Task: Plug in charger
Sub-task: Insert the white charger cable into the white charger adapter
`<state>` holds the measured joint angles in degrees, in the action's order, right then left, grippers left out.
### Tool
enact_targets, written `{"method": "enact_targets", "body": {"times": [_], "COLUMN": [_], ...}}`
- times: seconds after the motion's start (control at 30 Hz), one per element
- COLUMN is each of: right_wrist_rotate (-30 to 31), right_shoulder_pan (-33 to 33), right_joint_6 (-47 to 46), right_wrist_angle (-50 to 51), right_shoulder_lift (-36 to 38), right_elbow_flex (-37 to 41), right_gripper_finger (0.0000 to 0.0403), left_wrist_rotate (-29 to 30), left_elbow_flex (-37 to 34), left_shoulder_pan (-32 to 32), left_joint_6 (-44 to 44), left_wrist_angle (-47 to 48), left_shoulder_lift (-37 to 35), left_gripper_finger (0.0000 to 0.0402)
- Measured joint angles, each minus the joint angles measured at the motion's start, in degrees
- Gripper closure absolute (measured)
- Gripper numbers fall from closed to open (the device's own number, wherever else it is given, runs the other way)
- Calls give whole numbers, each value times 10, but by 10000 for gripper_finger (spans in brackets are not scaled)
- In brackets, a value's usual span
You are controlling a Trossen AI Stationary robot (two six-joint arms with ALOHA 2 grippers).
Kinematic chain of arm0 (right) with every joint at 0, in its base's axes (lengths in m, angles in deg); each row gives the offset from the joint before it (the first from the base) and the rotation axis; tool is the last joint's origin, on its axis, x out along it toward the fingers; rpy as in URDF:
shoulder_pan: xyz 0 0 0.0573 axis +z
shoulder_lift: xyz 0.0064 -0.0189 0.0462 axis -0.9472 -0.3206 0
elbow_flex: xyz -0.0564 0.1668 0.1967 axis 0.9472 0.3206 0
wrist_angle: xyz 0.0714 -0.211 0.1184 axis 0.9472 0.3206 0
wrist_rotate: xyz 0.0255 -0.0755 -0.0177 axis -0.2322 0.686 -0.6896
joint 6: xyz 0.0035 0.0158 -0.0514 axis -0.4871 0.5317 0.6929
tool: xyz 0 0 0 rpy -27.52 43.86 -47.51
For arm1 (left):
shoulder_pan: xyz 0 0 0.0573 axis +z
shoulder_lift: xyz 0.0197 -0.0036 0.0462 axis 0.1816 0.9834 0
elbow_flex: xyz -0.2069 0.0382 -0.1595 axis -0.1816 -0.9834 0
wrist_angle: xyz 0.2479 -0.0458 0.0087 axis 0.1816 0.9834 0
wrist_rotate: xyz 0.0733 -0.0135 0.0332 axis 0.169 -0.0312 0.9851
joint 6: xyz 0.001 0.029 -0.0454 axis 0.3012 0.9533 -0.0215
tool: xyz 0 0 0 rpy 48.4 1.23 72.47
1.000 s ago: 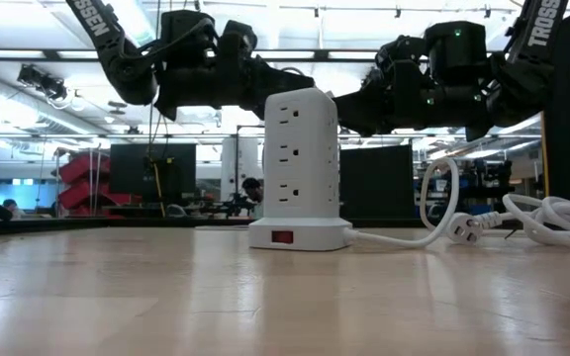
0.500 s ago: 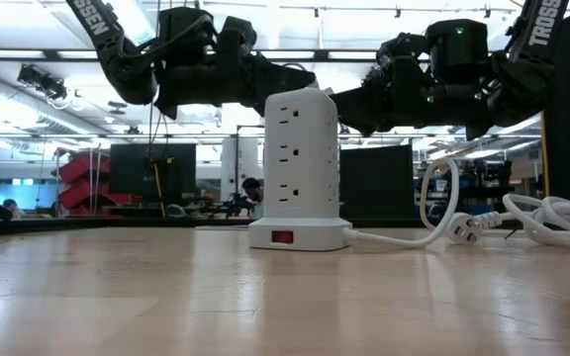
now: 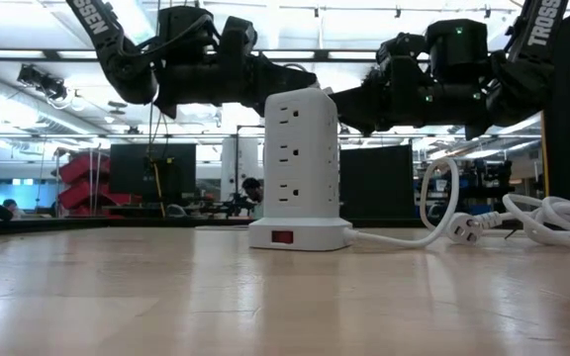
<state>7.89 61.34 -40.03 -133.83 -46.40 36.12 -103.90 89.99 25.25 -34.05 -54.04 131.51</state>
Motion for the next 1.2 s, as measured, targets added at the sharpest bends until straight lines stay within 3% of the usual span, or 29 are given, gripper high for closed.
{"method": "enact_targets", "body": {"times": [0.13,1.2], "right_wrist_rotate": [34,78], "right_shoulder_pan": [6,-6], "right_joint_6": [-12,-120], "right_wrist_angle": [-8,25], "right_shoulder_lift": [0,-2], "right_elbow_flex": [0,-27], "right_gripper_finger": [287,287], "left_wrist_rotate": [5,35], "left_elbow_flex": [1,3], "left_shoulder_pan": [0,15], "left_joint_6": [9,18], "left_wrist_angle": [1,58], "left_shoulder_lift": [0,-1], "left_gripper_finger": [402,402]}}
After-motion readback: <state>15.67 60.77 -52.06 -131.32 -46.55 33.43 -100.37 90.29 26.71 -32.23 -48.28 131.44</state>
